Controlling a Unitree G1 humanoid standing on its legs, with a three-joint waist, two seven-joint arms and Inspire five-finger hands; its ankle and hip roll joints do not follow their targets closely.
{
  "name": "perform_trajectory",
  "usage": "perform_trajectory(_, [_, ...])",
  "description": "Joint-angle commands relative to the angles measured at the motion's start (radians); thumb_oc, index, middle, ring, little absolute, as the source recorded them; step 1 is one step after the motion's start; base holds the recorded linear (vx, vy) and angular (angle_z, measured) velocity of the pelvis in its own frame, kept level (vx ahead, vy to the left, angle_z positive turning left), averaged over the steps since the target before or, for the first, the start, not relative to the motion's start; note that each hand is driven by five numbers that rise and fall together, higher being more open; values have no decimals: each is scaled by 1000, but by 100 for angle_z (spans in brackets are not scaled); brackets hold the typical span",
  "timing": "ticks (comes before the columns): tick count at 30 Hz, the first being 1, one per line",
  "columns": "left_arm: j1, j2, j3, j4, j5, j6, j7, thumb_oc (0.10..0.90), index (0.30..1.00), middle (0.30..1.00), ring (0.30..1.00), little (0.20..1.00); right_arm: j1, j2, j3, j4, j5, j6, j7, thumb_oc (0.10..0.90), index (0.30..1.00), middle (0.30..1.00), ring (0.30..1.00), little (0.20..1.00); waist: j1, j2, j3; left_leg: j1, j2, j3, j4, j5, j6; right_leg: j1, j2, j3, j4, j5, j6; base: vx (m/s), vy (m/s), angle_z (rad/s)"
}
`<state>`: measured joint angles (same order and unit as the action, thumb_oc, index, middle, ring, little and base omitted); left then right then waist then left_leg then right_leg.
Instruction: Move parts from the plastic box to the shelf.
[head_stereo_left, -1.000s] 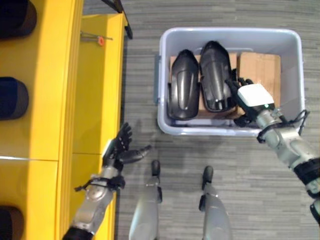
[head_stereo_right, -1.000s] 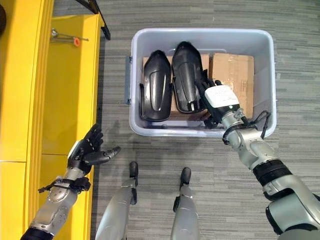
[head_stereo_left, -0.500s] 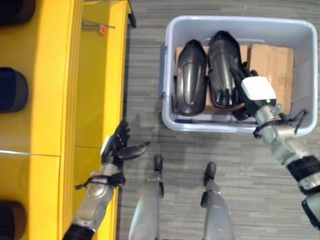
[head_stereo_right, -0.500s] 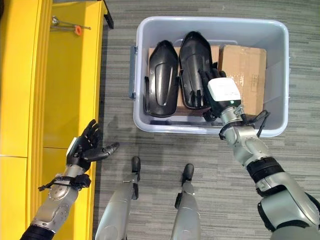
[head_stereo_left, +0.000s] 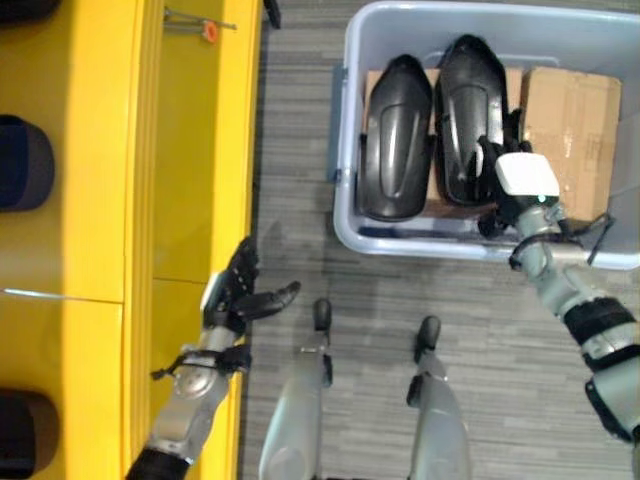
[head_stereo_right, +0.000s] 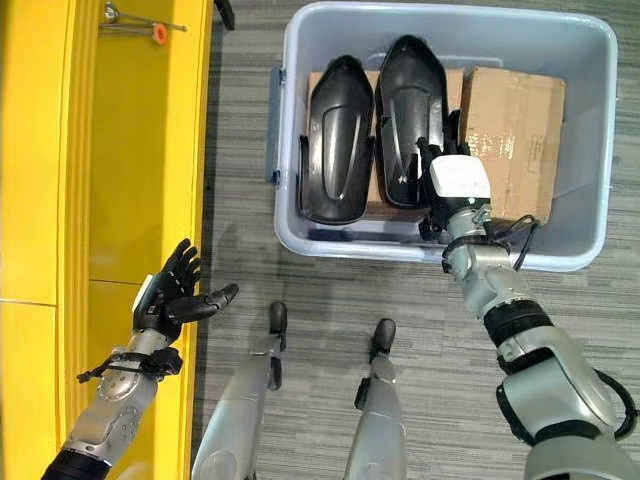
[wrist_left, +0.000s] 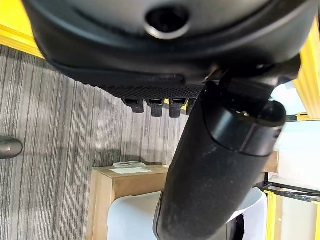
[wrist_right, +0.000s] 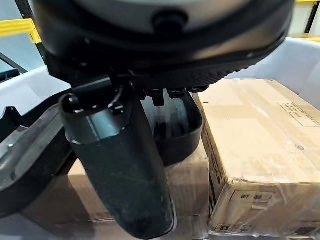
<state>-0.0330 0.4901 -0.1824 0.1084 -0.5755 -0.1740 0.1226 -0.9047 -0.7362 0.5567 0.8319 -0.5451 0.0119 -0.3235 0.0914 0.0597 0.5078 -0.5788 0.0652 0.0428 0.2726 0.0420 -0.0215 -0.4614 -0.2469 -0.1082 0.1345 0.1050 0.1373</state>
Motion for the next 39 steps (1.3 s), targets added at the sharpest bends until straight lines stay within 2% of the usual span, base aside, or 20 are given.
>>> perform_trajectory(1, [14, 16, -5, -125, 12, -99, 20, 900, 1000, 1000, 1000, 1000, -110, -22, 33, 40, 31, -2, -38, 900, 1000, 1000, 1000, 1000, 13, 14, -26, 11, 14, -16, 91, -99, -20, -20, -32, 19, 227, -133, 14, 0, 0, 0])
perform_trajectory(6, [-1, 13, -11, -122, 15, -101, 27, 900, 1000, 1000, 1000, 1000, -137, 19, 54, 127, 51, 0, -44, 900, 1000, 1000, 1000, 1000, 15, 25, -15, -6, 11, -13, 102, -101, -19, -42, -32, 27, 239, -137, 11, 0, 0, 0])
perform_trajectory(16, [-24, -2, -31, -112, 11, -107, 29, 900, 1000, 1000, 1000, 1000, -109, 111, 145, 253, -17, 2, 14, 900, 1000, 1000, 1000, 1000, 21, 41, -4, -21, 4, -15, 106, -97, -17, -61, -32, 28, 252, -139, 10, 0, 0, 0])
perform_trajectory(17, [-27, -4, -32, -110, 11, -107, 31, 900, 1000, 1000, 1000, 1000, -95, 119, 159, 253, -37, 3, 26, 612, 596, 596, 596, 596, 21, 41, -4, -21, 4, -14, 107, -98, -17, -59, -32, 28, 250, -141, 9, 0, 0, 0])
perform_trajectory(18, [-27, -4, -32, -110, 11, -107, 31, 900, 1000, 1000, 1000, 1000, -95, 119, 159, 253, -37, 3, 26, 429, 341, 341, 341, 341, 21, 41, -4, -21, 4, -15, 107, -98, -17, -59, -32, 28, 250, -141, 9, 0, 0, 0])
perform_trajectory(19, [-28, -6, -34, -107, 13, -106, 32, 900, 1000, 1000, 1000, 1000, -83, 122, 177, 250, -64, 4, 36, 400, 300, 300, 300, 300, 21, 39, -5, -19, 4, -15, 106, -99, -17, -58, -33, 28, 251, -142, 9, 0, 0, 0])
perform_trajectory(27, [-37, -11, -42, -103, 16, -104, 30, 900, 1000, 1000, 1000, 1000, -13, 132, 158, 252, -102, 17, 21, 400, 300, 300, 300, 300, 15, 28, -14, 10, 6, -18, 87, -93, -19, -27, -31, 19, 240, -140, 12, 0, 0, 0])
perform_trajectory(39, [-56, -1, -65, -78, 17, -94, 15, 900, 1000, 1000, 1000, 1000, 63, 93, 96, 233, -92, 37, -20, 400, 300, 300, 300, 300, 14, -7, -51, 105, 17, -41, 16, -66, -28, 84, -29, -19, 167, -117, 16, -5, -12, 4])
